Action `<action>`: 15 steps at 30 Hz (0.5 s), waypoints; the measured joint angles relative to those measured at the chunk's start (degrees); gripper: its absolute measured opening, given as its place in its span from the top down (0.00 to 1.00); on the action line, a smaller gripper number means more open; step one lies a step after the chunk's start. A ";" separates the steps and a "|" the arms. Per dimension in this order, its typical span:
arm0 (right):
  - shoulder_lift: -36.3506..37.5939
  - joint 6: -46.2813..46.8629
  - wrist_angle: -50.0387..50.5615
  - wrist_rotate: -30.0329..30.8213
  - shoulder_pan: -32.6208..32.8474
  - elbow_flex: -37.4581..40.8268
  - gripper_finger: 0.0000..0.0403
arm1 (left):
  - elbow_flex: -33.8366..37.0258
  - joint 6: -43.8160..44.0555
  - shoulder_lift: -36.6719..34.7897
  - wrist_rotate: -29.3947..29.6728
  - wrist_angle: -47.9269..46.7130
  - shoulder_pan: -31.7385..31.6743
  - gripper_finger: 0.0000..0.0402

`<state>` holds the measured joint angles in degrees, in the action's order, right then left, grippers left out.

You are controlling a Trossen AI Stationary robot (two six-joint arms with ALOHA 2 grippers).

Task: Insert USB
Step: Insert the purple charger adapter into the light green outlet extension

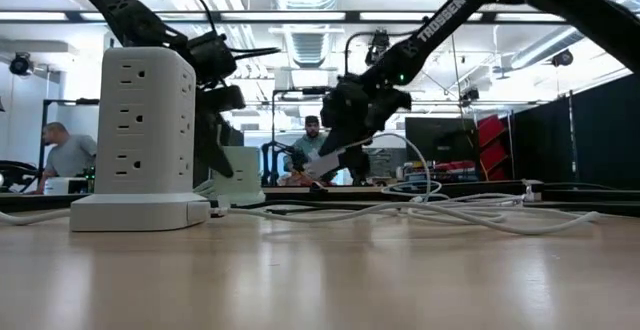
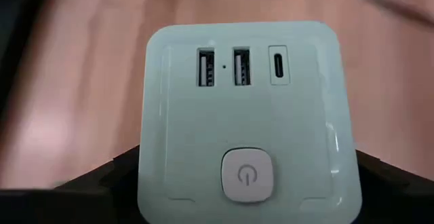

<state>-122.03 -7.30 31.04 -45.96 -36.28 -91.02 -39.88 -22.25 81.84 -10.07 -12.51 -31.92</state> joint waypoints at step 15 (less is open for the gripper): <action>10.25 -30.90 -0.02 30.90 11.64 -0.02 0.52 | -0.74 20.99 0.20 -20.95 5.94 -0.70 0.21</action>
<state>-111.78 -38.19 31.02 -15.06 -24.64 -91.05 -40.62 -1.26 82.04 -31.03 -6.57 -32.62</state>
